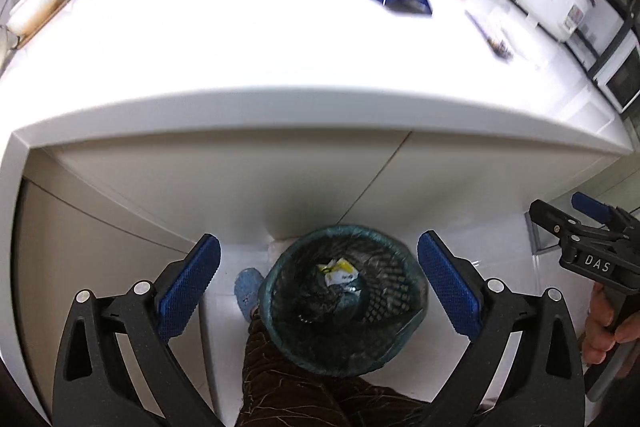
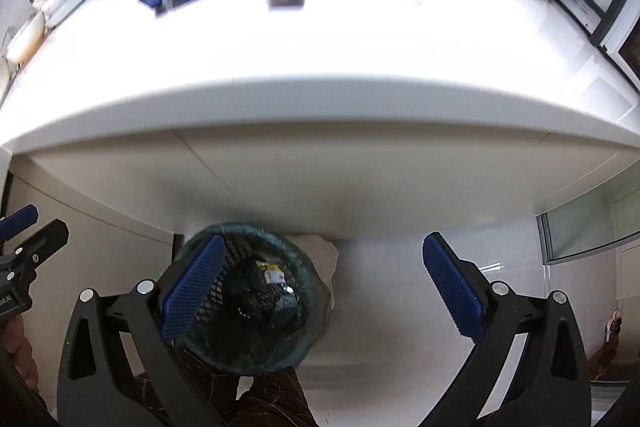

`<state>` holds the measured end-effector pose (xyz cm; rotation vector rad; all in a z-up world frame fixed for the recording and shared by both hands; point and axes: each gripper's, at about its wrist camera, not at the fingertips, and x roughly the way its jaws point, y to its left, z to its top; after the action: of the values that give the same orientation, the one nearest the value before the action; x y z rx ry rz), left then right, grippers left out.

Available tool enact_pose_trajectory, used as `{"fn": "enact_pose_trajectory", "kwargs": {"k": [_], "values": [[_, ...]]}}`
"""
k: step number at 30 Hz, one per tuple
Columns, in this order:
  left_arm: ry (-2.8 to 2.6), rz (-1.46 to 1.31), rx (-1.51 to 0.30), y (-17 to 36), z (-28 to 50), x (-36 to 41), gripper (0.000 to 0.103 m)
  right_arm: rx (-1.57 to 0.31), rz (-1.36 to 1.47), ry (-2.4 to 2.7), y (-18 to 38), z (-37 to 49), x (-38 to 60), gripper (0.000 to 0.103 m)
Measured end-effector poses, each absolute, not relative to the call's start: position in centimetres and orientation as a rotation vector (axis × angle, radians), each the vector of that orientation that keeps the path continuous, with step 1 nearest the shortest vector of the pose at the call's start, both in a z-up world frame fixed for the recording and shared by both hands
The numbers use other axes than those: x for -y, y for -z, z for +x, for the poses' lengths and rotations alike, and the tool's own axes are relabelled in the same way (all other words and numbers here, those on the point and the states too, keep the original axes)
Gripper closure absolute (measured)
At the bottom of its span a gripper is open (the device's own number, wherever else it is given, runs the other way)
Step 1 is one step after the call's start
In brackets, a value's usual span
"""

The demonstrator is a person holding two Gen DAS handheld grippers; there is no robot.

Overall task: Collect trash
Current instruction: 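Move the left gripper back over the blue cookie packet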

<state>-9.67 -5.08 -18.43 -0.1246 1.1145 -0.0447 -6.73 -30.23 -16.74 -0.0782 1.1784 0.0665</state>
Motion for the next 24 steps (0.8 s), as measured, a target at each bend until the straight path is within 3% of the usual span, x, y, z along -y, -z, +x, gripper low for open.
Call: {"fn": "enact_pose_trajectory", "kwargs": {"k": [13, 24], "values": [[0.05, -0.123, -1.037, 10.3, -6.1, 6.1, 0.006, -1.075, -0.067, -0.059, 8.6, -2.8, 30.2, 0.008], [0.041, -0.107, -1.007, 6.7, -1.6, 7.2, 0.006, -1.046, -0.06, -0.026, 5.1, 1.9, 31.2, 0.008]]}}
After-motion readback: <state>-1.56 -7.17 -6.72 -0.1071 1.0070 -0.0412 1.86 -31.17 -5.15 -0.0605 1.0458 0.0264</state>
